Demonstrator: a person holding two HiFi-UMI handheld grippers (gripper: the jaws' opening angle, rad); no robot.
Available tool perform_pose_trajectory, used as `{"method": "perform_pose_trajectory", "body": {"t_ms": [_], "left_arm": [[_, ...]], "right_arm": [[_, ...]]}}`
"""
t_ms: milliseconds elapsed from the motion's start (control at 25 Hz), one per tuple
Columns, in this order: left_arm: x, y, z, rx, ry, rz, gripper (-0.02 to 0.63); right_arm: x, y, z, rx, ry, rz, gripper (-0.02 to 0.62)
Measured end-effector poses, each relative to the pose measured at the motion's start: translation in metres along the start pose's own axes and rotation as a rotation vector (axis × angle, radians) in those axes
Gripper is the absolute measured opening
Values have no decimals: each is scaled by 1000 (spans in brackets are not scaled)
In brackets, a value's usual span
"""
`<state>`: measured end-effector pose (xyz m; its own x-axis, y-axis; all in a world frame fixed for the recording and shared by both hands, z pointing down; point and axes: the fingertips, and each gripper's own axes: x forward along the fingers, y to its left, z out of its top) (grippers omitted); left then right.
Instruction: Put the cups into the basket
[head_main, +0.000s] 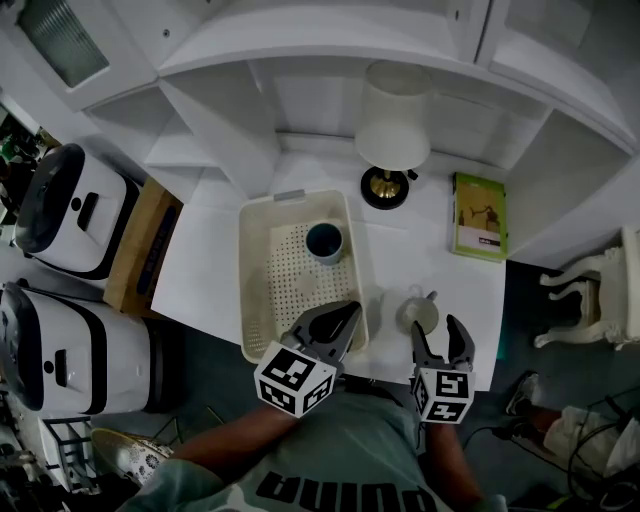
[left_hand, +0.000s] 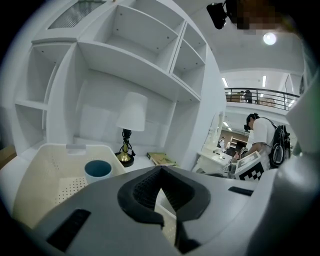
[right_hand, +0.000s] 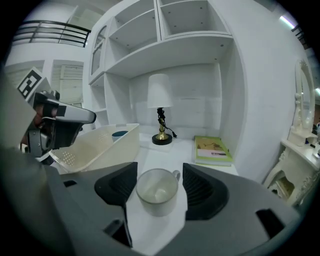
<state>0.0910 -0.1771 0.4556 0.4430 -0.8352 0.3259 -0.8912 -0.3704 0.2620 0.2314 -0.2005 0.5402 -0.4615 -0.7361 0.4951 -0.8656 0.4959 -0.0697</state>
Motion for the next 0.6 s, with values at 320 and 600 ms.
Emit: {"method": "perform_pose_trajectory", "body": {"t_ms": [320, 600], "left_arm": [[23, -5, -2, 26, 21, 26, 6], [37, -10, -8, 58, 57, 11, 6]], "right_arm": [[21, 5, -18, 30, 55, 51, 379], [40, 7, -32, 6, 100, 50, 397]]}}
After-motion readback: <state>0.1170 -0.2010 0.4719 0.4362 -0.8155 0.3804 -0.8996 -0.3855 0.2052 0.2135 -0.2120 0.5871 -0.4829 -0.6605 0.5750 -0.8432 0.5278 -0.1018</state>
